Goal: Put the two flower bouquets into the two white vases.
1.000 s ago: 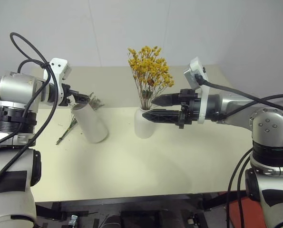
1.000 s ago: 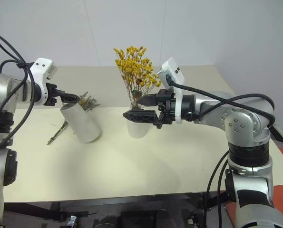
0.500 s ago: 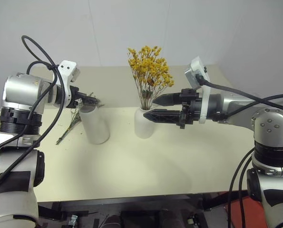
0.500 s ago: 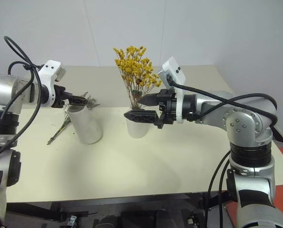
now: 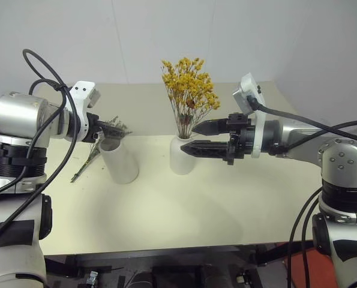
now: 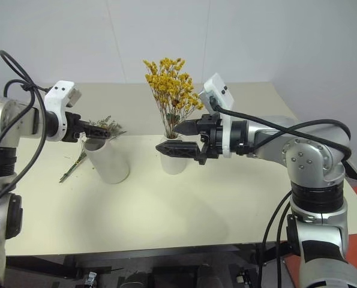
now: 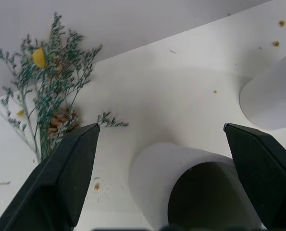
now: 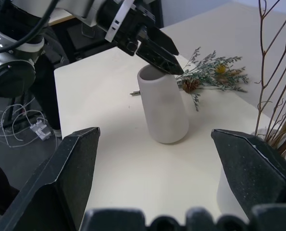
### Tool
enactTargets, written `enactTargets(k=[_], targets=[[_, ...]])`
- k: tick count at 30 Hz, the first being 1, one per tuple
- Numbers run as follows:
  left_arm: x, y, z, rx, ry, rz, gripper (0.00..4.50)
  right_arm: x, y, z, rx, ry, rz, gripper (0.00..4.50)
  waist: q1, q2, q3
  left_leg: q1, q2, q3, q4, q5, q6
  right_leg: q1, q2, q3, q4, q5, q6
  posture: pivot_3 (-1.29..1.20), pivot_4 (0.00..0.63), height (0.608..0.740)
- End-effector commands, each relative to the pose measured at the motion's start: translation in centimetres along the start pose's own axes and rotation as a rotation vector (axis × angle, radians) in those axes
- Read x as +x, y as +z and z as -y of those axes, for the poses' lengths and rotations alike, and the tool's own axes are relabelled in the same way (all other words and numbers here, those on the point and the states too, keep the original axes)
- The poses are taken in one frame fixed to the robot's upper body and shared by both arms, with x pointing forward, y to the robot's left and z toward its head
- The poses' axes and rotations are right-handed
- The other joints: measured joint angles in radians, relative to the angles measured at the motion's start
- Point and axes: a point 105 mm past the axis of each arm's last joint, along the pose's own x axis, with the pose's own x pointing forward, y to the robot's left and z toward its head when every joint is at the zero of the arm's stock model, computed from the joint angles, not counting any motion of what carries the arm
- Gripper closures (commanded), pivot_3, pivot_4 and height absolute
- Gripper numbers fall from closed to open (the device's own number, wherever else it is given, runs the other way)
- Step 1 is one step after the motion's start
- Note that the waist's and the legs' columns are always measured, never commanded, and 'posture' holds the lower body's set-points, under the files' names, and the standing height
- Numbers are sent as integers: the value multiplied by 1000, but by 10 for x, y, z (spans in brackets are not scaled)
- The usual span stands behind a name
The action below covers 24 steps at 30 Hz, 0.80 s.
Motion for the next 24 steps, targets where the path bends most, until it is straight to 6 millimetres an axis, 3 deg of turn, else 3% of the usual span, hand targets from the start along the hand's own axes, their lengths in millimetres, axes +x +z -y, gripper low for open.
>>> enactTargets(k=[1,7,11,19,24], targets=[[-22,22,1,23,22,95,0,-2,5,-4,-36,5,17,55,1,0,0,0,0,0,0,0,0,0,0,0,0,0,0,0,150,740],[-38,44,-3,29,55,167,0,-1,4,-5,-36,16,17,55,0,0,0,-2,0,0,0,0,0,-1,0,0,-1,0,0,0,150,740],[-40,48,-4,37,62,175,0,-1,3,-6,-37,20,16,55,1,0,0,-2,0,0,0,0,0,-1,0,0,0,0,0,0,150,740],[-22,29,-48,-65,272,68,0,1,6,-8,-46,33,20,55,1,0,0,-2,0,0,0,0,0,-2,0,0,0,0,0,0,150,740],[-5,17,-62,-110,324,-2,0,6,12,-11,-58,55,29,55,3,0,0,-4,0,0,0,0,0,-2,0,-1,-1,0,-1,0,150,740]])
